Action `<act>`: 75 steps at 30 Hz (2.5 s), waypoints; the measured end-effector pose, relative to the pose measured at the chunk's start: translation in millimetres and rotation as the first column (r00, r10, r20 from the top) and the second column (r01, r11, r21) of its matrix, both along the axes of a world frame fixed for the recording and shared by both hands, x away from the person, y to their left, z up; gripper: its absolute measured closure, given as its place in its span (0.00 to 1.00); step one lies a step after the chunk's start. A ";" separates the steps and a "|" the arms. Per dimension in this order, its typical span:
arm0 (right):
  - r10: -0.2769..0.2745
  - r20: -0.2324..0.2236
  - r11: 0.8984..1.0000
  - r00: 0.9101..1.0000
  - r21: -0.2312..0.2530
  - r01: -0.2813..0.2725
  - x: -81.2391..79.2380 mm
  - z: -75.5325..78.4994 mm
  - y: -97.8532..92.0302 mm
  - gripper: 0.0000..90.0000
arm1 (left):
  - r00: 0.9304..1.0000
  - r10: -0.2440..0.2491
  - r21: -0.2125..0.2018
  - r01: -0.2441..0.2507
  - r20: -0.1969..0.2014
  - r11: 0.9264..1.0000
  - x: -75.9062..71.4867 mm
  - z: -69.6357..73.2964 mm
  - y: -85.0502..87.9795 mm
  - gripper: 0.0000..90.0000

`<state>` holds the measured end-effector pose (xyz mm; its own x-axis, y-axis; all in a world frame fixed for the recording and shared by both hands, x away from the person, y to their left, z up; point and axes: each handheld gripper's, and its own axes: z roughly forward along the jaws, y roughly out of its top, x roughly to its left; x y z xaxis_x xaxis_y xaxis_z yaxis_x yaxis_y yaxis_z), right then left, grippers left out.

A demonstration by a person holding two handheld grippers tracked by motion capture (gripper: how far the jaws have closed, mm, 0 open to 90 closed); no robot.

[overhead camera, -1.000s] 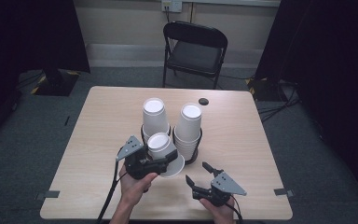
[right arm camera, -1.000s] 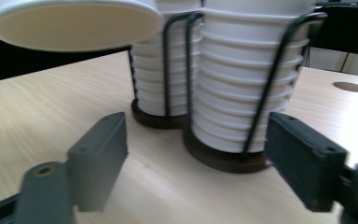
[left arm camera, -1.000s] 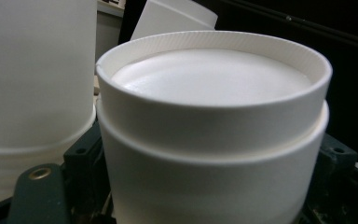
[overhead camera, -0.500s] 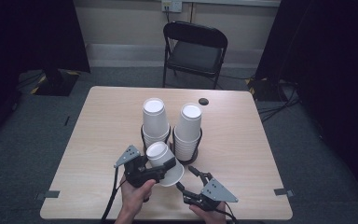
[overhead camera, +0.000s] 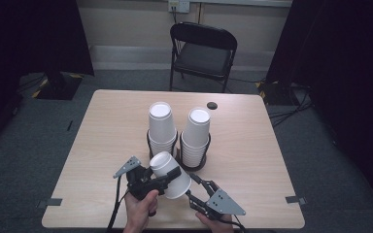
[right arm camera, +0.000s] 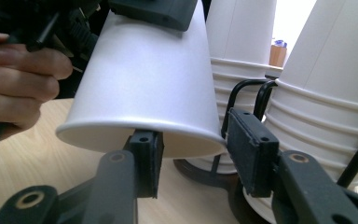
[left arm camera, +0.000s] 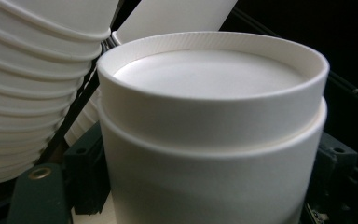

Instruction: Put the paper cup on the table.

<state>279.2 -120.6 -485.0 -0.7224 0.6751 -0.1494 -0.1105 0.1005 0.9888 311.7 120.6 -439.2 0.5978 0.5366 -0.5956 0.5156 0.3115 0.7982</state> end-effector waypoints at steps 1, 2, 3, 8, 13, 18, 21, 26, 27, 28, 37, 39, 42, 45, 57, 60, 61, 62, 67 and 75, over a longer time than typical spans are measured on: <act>0.003 -0.001 1.000 1.000 0.000 -0.003 0.6 0.1 0.6 0.64 | 1.000 -0.004 -0.002 0.004 -0.004 1.000 -0.2 0.0 -0.4 0.22; 0.003 0.006 1.000 1.000 -0.002 -0.003 2.0 0.1 1.4 0.64 | 1.000 -0.006 -0.004 0.006 -0.007 1.000 -0.6 0.0 -1.3 0.22; 0.003 0.007 1.000 1.000 -0.002 -0.003 3.3 0.2 2.3 0.64 | 1.000 -0.011 0.000 0.011 -0.007 1.000 -1.2 0.0 -2.0 0.22; 0.011 0.033 1.000 0.999 -0.005 -0.011 8.2 1.0 9.2 0.66 | 1.000 -0.028 -0.001 0.028 -0.006 1.000 -3.9 0.5 -6.5 0.22; 0.002 0.053 1.000 0.999 0.004 -0.002 12.4 1.3 11.8 0.69 | 0.999 -0.045 -0.016 0.045 -0.016 0.999 -4.6 1.3 -9.3 0.22; -0.009 0.059 1.000 0.998 -0.001 0.009 14.3 0.9 13.8 0.74 | 0.998 -0.061 0.002 0.061 -0.002 0.998 -4.4 1.6 -10.9 0.21; -0.024 0.058 1.000 0.998 0.008 0.024 14.6 0.9 11.8 0.83 | 0.997 -0.073 0.013 0.073 -0.008 0.997 -2.6 1.5 -9.7 0.20; -0.026 0.063 0.999 0.998 0.041 0.023 15.1 2.6 8.3 0.90 | 0.995 -0.096 0.009 0.096 -0.017 0.995 1.0 0.9 -7.6 0.16; -0.025 0.069 0.999 0.997 0.040 0.022 14.7 2.7 8.2 0.90 | 0.995 -0.096 0.009 0.097 -0.015 0.995 1.2 1.1 -7.5 0.16; -0.022 0.072 0.999 0.997 0.040 0.020 14.4 2.7 8.3 0.91 | 0.995 -0.096 0.011 0.096 -0.011 0.995 1.5 1.4 -7.4 0.15; -0.022 0.096 0.999 0.995 0.042 0.018 13.0 3.4 7.9 0.95 | 0.996 -0.094 0.031 0.094 -0.006 0.995 1.3 3.7 -5.6 0.12; -0.022 0.103 0.999 0.994 0.047 0.018 13.5 3.4 7.2 0.95 | 0.995 -0.096 0.034 0.096 0.002 0.995 2.2 3.6 -5.6 0.12; -0.038 0.104 0.998 0.994 0.056 0.032 13.9 3.2 6.6 0.95 | 0.995 -0.100 0.030 0.100 -0.008 0.994 3.5 2.9 -6.1 0.12; -0.059 0.101 0.996 0.993 0.071 0.052 14.5 3.5 5.6 0.95 | 0.994 -0.104 0.022 0.105 -0.016 0.994 3.9 3.7 -6.4 0.12; -0.070 0.102 0.994 0.992 0.095 0.060 14.6 6.6 8.7 0.95 | 0.998 -0.065 0.015 0.065 0.011 0.998 -0.5 7.2 -4.9 0.12; -0.075 0.098 0.993 0.992 0.100 0.066 14.6 6.3 8.8 0.96 | 0.998 -0.052 0.007 0.052 0.021 0.999 0.0 6.8 -5.3 0.12; -0.079 0.098 0.993 0.992 0.098 0.070 13.9 6.2 9.1 0.96 | 0.999 -0.038 0.006 0.038 0.019 0.999 0.8 7.1 -5.1 0.11; -0.080 0.098 0.994 0.992 0.087 0.071 13.4 6.0 8.7 0.96 | 0.999 -0.029 0.002 0.029 0.014 1.000 1.5 7.5 -4.1 0.10; -0.068 0.074 0.994 0.995 0.085 0.062 12.3 1.0 4.2 0.96 | 1.000 0.000 0.022 -0.001 0.028 1.000 6.5 9.8 2.2 0.10; -0.046 -0.011 0.997 0.999 0.061 0.047 12.1 -1.4 1.4 0.96 | 0.995 0.055 0.027 -0.058 0.084 0.998 10.0 16.5 19.8 0.17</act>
